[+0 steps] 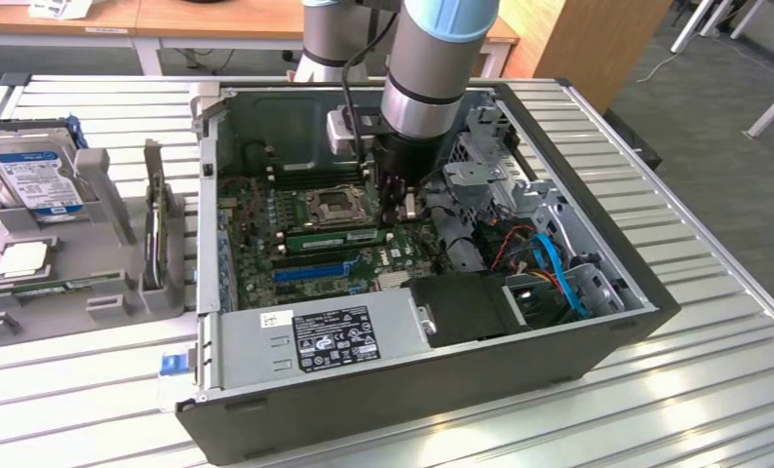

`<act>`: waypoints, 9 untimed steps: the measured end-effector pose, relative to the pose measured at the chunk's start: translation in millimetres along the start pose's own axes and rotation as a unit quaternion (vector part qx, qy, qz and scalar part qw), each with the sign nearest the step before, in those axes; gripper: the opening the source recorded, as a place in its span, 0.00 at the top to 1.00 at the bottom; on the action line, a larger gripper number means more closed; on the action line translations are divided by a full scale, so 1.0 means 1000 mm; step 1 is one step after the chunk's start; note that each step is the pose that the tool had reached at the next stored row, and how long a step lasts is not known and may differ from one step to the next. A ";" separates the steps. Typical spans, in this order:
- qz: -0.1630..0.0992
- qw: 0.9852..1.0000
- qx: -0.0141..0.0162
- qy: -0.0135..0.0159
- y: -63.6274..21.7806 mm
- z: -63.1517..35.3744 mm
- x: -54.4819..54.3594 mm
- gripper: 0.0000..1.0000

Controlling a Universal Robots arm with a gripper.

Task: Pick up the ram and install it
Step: 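Press down the ram until it locks into place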

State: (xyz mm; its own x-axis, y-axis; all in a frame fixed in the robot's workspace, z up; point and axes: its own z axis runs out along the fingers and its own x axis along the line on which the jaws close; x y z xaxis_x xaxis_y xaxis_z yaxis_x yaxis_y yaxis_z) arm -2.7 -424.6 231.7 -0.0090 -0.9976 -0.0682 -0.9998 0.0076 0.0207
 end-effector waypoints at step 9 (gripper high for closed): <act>0.000 1.000 0.000 0.000 0.0000 0.0003 -0.001 0.90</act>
State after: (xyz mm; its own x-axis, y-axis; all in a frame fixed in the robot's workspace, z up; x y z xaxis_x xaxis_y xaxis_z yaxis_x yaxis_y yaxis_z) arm -2.7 -423.5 231.5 -0.0090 -0.9976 -0.0682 -0.9998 0.0076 0.0207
